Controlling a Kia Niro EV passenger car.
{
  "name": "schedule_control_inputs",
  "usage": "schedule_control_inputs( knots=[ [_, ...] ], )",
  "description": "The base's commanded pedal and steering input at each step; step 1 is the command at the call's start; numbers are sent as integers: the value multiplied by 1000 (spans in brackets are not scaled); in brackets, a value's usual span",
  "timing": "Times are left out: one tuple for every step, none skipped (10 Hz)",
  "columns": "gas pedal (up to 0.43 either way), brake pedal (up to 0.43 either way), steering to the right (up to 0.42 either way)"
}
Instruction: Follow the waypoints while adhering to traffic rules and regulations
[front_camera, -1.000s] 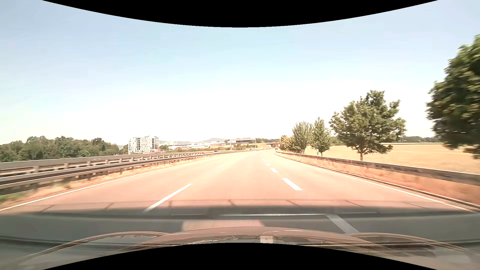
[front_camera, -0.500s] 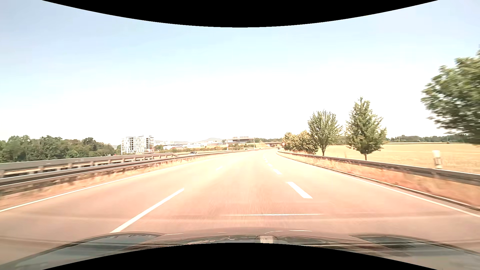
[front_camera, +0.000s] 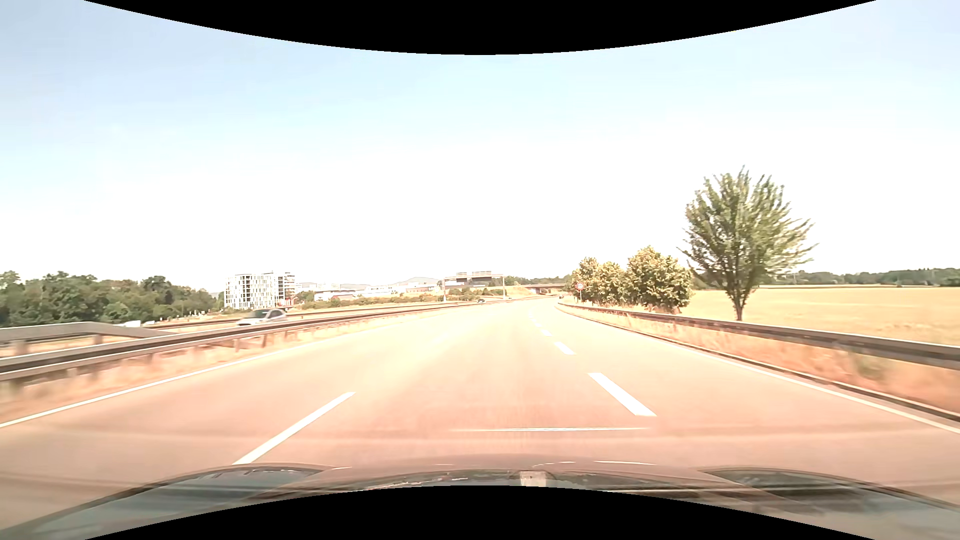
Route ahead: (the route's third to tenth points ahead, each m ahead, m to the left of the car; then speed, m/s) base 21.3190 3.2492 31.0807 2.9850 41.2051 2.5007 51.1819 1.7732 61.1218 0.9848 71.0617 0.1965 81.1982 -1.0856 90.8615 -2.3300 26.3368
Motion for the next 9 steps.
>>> schedule_control_inputs(
  knots=[
    [177,0,8],
    [189,0,8],
    [189,0,8],
    [189,0,8],
    [197,0,8],
    [197,0,8],
    [197,0,8],
    [197,0,7],
    [197,0,7]
  ],
)
